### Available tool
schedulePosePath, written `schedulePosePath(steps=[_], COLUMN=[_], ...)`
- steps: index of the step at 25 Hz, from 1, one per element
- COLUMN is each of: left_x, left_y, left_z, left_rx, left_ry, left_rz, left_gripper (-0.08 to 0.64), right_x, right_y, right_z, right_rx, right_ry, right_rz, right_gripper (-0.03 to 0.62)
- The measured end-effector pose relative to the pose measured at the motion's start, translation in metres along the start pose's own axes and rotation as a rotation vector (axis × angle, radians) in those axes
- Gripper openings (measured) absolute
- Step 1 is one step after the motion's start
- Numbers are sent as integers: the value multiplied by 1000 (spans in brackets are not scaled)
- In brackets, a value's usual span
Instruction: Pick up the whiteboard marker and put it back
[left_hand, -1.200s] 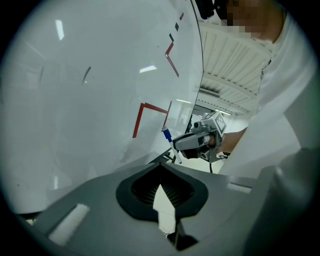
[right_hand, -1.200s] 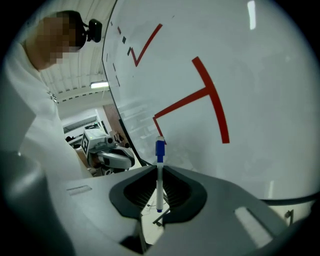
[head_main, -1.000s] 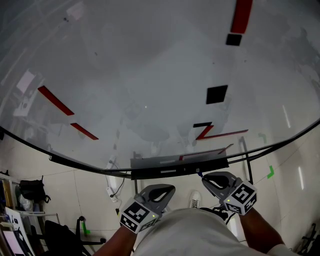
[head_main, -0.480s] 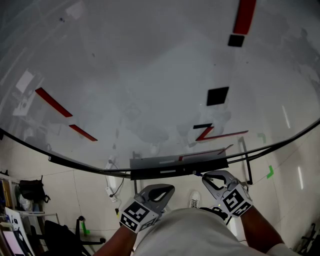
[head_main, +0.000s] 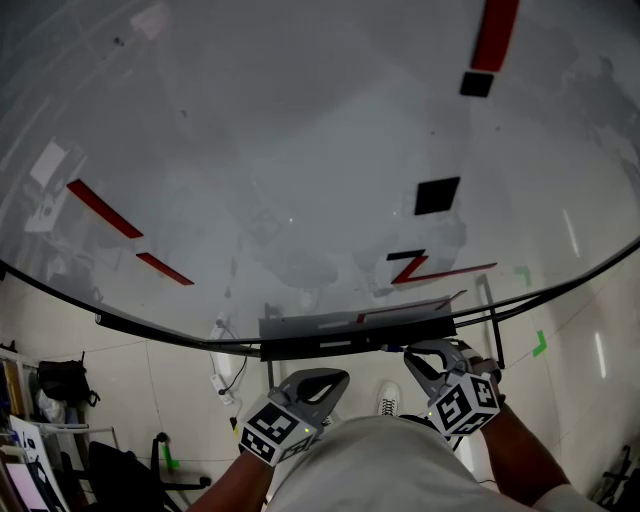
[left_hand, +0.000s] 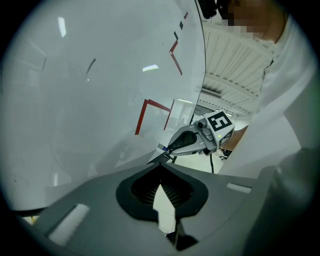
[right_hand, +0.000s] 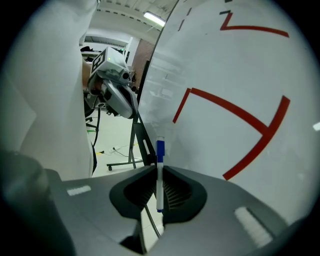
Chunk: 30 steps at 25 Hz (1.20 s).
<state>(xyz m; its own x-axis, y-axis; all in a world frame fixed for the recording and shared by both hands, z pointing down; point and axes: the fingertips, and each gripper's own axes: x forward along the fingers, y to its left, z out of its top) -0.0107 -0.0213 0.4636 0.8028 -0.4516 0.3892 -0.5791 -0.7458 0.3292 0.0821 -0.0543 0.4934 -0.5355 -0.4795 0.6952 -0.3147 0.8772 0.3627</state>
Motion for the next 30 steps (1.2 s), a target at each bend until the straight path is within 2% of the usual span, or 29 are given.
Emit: schedulePosePath(steps=[6,10,18,30], left_x=[1,1,-1,0], left_y=[-2,-1,3,5], left_z=[-3,-3,-4,-3], left_rx=[-12,-17,-17,-8], left_ry=[8,7,10,10], left_rz=[-9,-8,2,5], left_gripper=[17,17,17,17], right_x=[12,17,30,57], right_y=[2,4,3,1], right_z=[-10,-11,-26,-45], right_rx=[-238,-316,-361,-365], right_ry=[108,136,193,239], right_rz=[-31,-33,-18,15], right_gripper=[37,37,37,37])
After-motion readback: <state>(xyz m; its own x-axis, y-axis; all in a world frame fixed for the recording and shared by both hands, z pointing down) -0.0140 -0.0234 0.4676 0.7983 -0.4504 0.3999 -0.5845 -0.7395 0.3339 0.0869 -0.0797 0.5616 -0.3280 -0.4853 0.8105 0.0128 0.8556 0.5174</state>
